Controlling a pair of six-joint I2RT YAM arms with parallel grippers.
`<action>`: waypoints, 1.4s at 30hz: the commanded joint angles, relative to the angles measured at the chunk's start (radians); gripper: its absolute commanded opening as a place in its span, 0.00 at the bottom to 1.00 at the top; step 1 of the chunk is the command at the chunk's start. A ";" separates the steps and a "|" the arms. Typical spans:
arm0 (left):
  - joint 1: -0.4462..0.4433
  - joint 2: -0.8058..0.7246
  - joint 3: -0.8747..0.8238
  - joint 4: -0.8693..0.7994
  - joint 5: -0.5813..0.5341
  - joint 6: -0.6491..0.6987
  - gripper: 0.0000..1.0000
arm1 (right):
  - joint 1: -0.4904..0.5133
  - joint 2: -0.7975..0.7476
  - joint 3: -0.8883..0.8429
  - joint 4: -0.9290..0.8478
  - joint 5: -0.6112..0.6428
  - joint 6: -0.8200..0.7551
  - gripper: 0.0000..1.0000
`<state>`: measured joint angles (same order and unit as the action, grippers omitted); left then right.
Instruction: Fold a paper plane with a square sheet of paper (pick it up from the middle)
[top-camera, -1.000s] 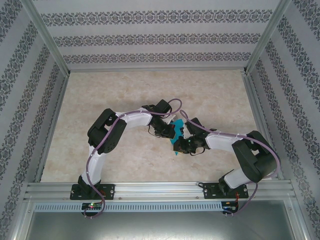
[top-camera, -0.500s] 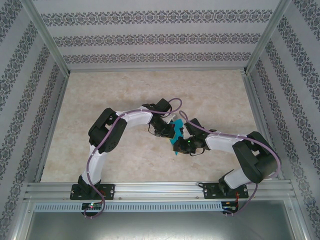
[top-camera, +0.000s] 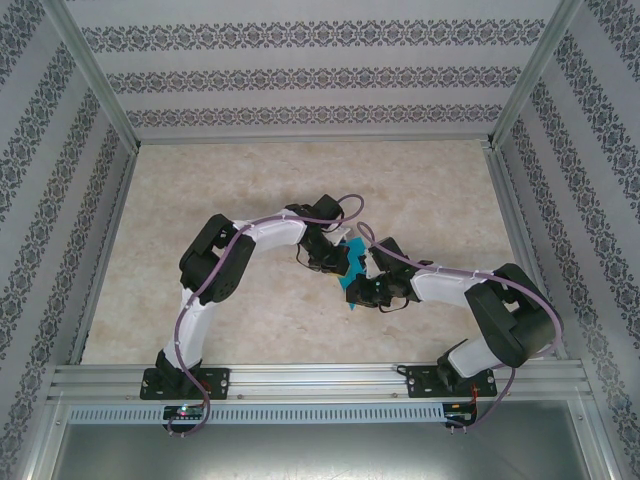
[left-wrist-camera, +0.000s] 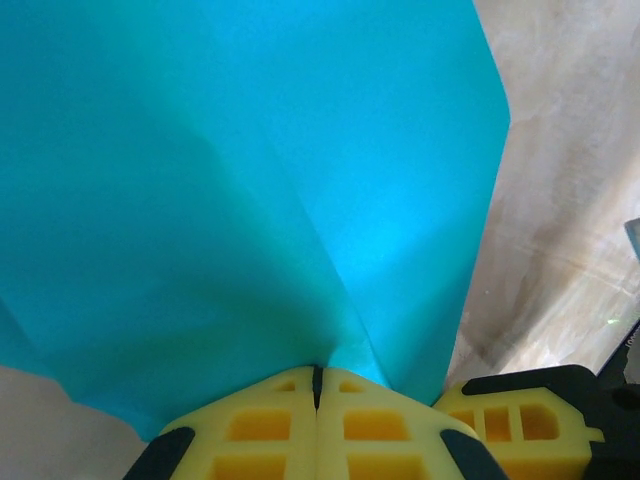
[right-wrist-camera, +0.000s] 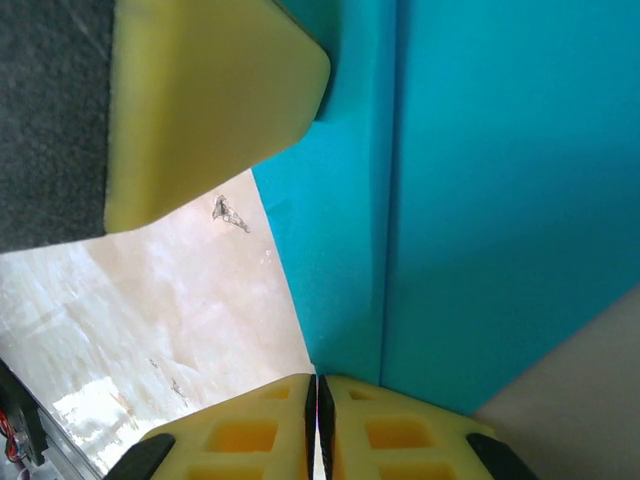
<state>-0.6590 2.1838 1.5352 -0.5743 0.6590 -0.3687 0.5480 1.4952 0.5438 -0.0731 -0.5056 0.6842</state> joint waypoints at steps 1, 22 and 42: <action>0.056 0.070 0.006 -0.013 -0.161 0.031 0.07 | 0.020 0.014 -0.068 -0.126 0.048 0.009 0.14; 0.056 0.061 -0.024 -0.003 -0.144 0.036 0.07 | -0.077 -0.035 -0.077 0.264 -0.194 0.238 0.17; 0.056 0.058 -0.020 -0.010 -0.132 0.044 0.07 | -0.095 0.124 0.013 0.300 -0.211 0.206 0.16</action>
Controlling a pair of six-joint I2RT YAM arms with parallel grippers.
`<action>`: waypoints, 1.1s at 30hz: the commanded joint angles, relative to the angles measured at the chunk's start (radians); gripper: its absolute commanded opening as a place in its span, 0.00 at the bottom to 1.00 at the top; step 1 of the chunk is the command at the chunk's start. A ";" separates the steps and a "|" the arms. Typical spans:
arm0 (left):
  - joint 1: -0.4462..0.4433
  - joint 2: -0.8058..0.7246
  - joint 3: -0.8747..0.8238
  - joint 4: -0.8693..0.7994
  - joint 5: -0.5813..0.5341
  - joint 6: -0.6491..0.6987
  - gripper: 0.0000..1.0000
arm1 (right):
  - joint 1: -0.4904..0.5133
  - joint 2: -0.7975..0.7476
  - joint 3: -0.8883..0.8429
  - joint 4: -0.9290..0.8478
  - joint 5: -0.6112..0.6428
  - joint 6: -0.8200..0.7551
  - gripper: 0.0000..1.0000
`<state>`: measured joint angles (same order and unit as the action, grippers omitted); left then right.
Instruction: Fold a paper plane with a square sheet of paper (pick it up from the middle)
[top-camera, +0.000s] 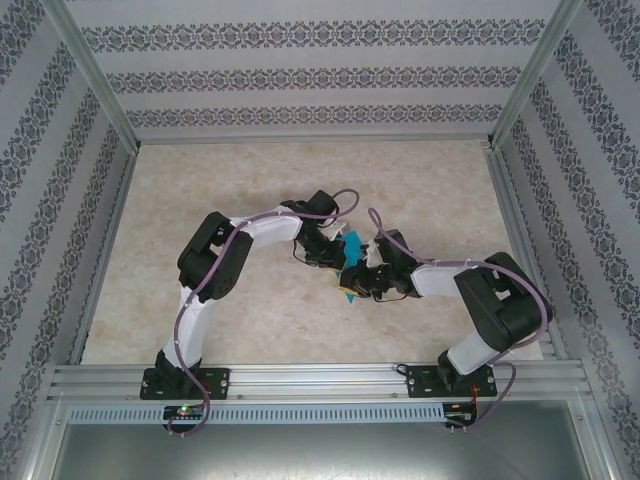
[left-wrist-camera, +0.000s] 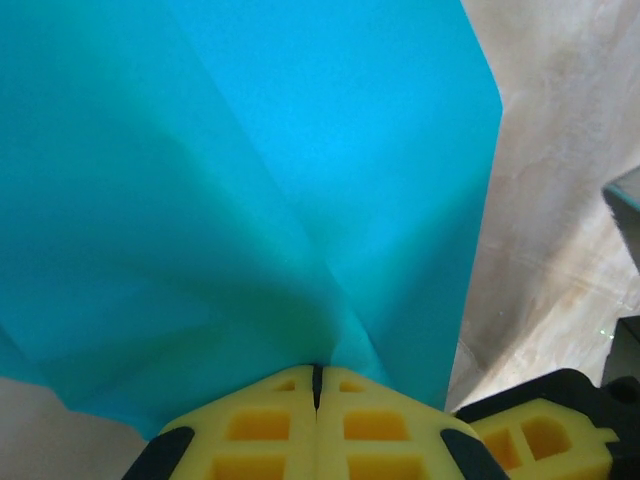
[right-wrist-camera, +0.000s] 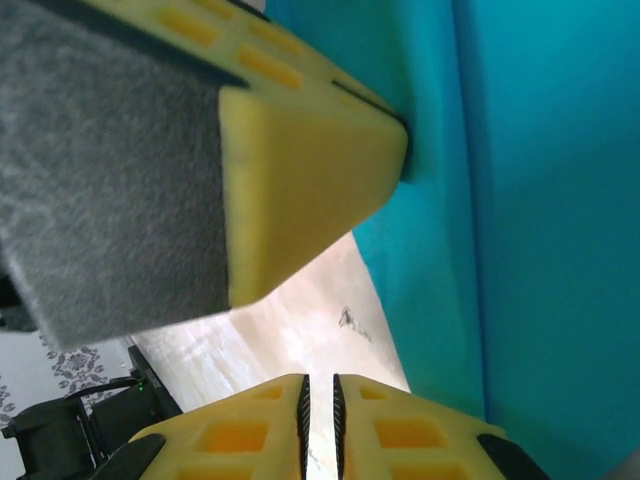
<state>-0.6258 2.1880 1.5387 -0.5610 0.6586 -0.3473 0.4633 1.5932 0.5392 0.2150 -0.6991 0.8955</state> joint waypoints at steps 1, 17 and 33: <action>0.023 0.054 -0.022 -0.023 -0.130 0.023 0.07 | -0.010 0.033 0.018 0.005 -0.016 -0.014 0.16; 0.029 0.040 0.036 0.001 -0.074 -0.023 0.09 | -0.008 0.029 -0.077 -0.162 0.067 -0.130 0.16; 0.070 0.079 0.137 0.015 -0.073 -0.068 0.12 | -0.008 0.080 -0.134 -0.083 0.048 -0.124 0.16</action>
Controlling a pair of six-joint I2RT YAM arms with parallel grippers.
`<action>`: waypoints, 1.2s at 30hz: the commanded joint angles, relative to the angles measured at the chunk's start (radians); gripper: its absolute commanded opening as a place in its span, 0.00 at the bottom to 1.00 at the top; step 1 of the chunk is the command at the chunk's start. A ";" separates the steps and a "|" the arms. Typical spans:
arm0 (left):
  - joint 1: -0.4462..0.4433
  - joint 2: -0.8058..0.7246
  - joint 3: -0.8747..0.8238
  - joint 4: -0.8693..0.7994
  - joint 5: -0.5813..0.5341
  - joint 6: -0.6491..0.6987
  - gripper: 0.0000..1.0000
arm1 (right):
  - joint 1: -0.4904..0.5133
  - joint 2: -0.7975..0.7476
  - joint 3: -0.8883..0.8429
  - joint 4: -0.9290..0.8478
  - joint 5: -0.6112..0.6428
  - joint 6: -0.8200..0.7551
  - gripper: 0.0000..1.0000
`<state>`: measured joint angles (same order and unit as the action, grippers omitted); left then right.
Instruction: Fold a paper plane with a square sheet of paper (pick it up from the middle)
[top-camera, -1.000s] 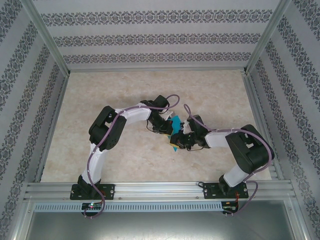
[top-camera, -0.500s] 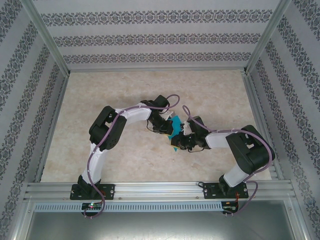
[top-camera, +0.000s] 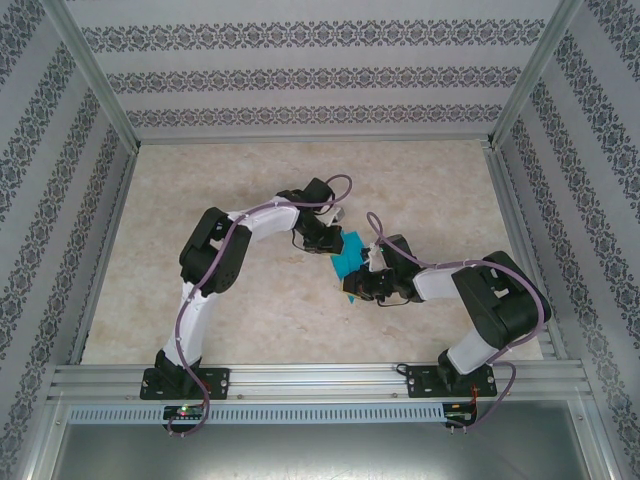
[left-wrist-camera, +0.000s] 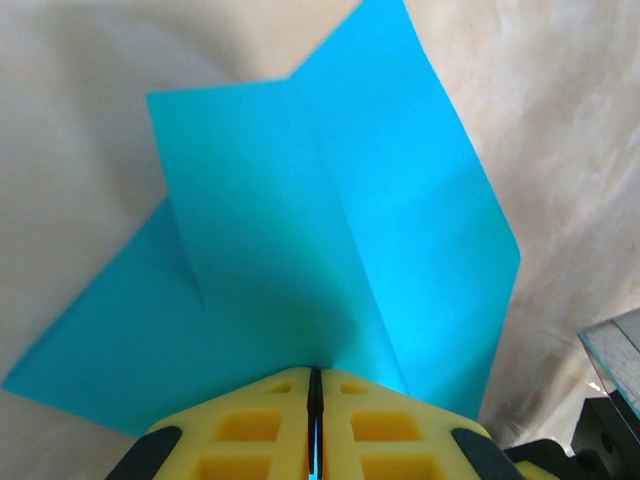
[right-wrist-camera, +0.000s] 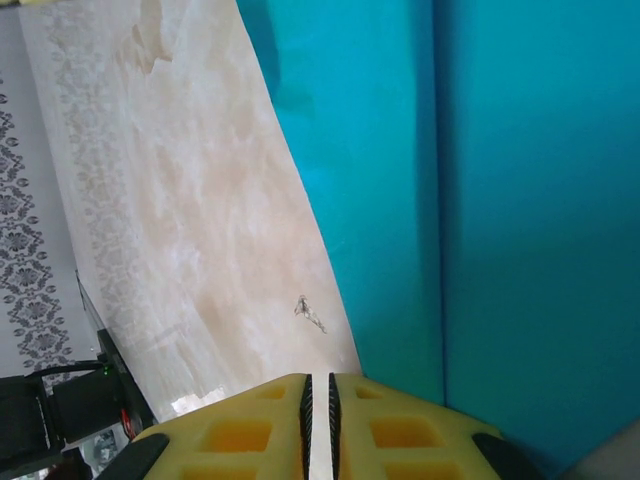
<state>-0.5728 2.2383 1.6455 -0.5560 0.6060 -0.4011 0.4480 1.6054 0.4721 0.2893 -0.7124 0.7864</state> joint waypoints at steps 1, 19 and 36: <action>0.020 0.034 0.035 0.010 -0.021 -0.015 0.12 | 0.008 0.069 -0.068 -0.156 0.061 -0.016 0.15; 0.043 -0.052 0.138 -0.075 -0.057 0.003 0.17 | 0.005 0.065 -0.071 -0.158 0.056 -0.019 0.15; -0.077 -0.214 -0.101 0.053 -0.036 -0.144 0.24 | 0.009 0.070 -0.059 -0.157 0.060 -0.025 0.15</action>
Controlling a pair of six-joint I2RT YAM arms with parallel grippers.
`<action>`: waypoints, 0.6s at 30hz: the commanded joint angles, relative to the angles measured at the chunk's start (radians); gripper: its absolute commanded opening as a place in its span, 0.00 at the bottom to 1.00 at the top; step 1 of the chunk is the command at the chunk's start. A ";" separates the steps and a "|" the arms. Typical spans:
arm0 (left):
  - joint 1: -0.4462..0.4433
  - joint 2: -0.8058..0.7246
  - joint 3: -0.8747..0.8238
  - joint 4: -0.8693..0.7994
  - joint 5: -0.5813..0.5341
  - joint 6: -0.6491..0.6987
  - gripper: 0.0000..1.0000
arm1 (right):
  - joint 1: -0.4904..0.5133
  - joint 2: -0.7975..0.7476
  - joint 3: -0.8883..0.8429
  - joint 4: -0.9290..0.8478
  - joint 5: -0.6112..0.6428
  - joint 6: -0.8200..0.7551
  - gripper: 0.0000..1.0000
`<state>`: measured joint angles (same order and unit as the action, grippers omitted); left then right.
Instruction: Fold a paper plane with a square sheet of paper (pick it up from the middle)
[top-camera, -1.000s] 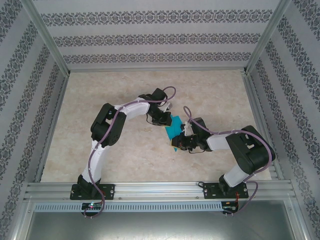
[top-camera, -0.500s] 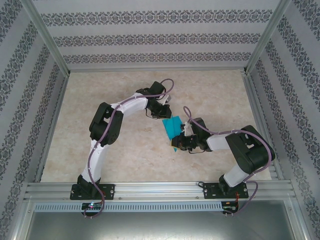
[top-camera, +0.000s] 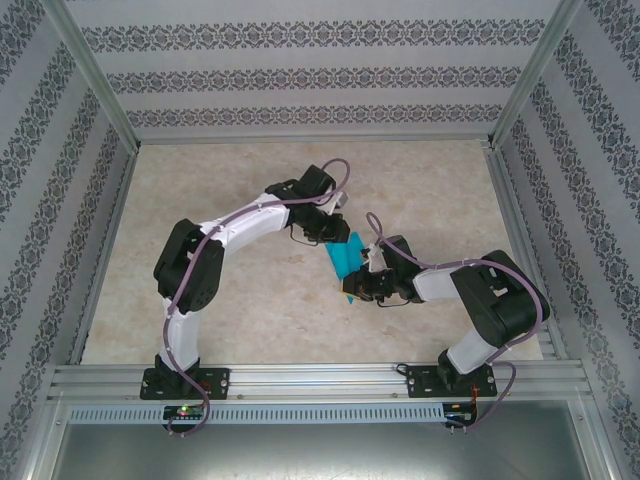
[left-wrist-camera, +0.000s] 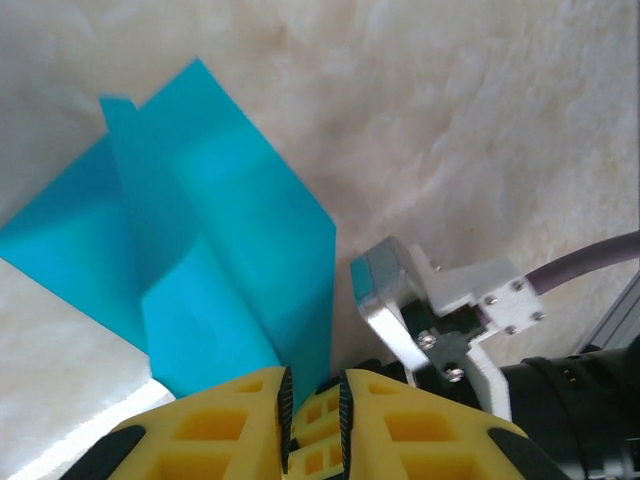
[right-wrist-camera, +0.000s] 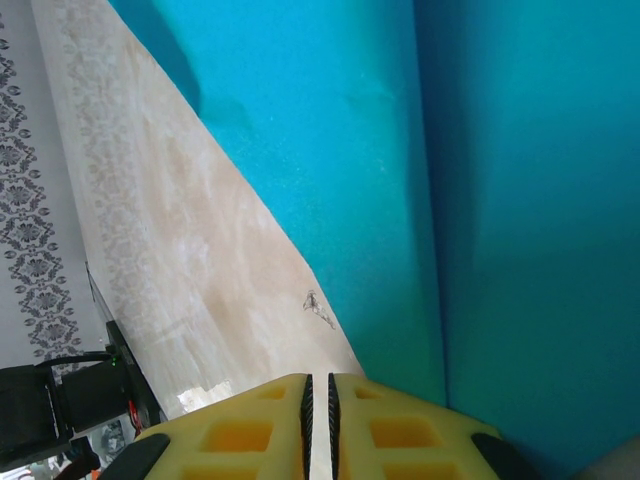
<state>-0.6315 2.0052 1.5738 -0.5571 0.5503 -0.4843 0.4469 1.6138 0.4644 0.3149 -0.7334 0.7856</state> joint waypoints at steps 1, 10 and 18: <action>-0.022 0.030 -0.036 0.073 0.021 -0.074 0.24 | 0.011 0.059 -0.050 -0.186 0.080 -0.025 0.15; -0.045 0.102 -0.110 0.281 0.076 -0.211 0.24 | 0.010 0.043 -0.044 -0.211 0.093 -0.030 0.15; -0.051 0.160 -0.125 0.322 0.057 -0.239 0.24 | 0.012 0.045 -0.041 -0.217 0.095 -0.036 0.15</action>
<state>-0.6727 2.1490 1.4502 -0.2779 0.6064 -0.7002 0.4473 1.6123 0.4725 0.2955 -0.7303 0.7807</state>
